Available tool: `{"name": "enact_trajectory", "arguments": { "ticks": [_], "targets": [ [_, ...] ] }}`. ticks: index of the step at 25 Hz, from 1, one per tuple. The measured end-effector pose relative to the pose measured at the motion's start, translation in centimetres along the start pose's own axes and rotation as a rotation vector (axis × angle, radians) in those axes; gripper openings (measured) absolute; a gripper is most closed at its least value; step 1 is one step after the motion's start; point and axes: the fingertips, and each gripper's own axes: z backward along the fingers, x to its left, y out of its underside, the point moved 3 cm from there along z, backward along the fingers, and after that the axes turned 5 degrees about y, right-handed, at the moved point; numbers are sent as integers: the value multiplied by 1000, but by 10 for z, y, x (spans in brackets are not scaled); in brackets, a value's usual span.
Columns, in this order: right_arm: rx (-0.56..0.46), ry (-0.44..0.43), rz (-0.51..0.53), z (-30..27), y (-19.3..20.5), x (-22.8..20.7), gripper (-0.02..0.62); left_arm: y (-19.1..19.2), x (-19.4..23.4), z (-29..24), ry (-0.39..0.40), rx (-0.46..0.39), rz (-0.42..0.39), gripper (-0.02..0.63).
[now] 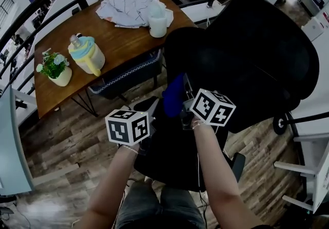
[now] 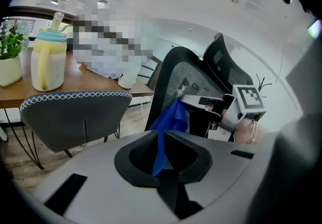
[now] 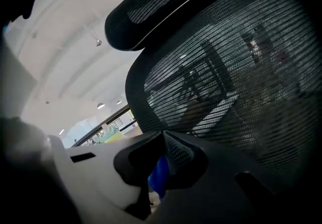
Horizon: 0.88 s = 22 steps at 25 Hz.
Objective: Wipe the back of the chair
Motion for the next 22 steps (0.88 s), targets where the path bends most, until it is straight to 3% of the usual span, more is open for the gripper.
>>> {"name": "enact_trajectory", "arguments": {
  "ticks": [9,22],
  "targets": [
    [-4,40,7,17,0,-23,32,0,-28,-31,66,18,-27,47],
    [-65,167,-25,81,-13,-92,31,18,-78,-75,162,94,-72,47]
  ]
}}
